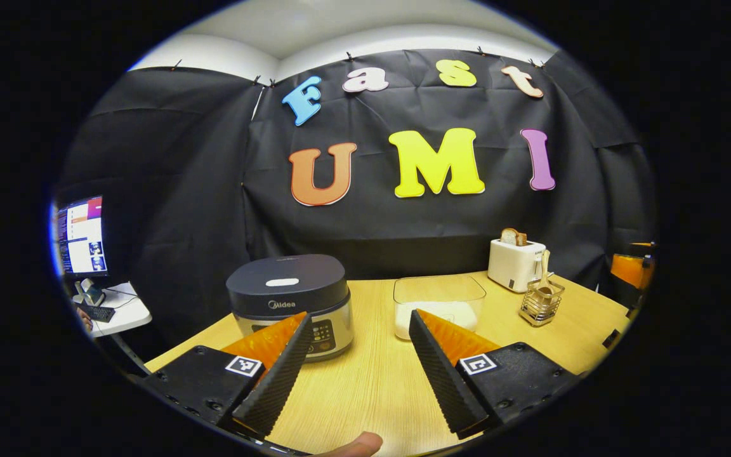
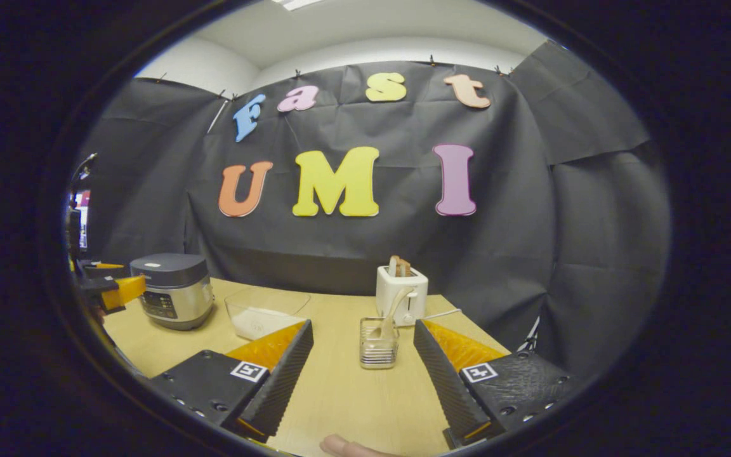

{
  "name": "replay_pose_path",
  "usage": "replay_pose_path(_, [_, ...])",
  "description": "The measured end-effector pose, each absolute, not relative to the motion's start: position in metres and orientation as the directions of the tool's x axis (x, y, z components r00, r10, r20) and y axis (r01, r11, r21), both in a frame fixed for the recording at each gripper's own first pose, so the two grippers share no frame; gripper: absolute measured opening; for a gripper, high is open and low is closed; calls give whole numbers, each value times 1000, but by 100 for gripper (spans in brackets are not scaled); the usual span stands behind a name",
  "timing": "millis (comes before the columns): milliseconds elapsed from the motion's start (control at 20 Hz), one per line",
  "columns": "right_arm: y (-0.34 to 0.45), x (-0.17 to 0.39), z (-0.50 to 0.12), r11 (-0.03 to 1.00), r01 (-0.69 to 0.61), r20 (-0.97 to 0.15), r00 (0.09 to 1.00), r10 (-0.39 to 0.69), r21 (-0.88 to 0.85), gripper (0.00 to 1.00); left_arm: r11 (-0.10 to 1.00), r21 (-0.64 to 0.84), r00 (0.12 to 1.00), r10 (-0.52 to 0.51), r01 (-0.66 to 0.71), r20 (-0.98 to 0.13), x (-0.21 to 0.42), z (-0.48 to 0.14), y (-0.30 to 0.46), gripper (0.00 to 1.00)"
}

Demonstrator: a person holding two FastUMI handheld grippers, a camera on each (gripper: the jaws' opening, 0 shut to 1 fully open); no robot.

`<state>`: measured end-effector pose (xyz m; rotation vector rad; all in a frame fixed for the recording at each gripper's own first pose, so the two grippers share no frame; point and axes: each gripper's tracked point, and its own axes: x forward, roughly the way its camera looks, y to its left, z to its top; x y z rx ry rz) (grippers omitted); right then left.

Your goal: Close the left gripper, press the button to open the rice cooker; take a wooden spoon from the chopstick holder with the right hand, scoop a spoonful of rice and pour it into the rice cooker, then put the wooden spoon back into the chopstick holder.

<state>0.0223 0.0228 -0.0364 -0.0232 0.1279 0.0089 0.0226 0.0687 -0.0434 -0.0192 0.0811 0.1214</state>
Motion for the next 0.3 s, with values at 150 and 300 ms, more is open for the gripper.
replay_pose_path(150, [15, 26, -40, 999, 13, -116, 993, -18, -43, 97, 995, 33, 995, 96, -95, -38, 7, -44, 57, 97])
replay_pose_path(300, [8, 22, -35, 998, 34, -102, 994, -39, -51, 95, 992, 56, 994, 109, -110, 7, 1, -30, 60, 99])
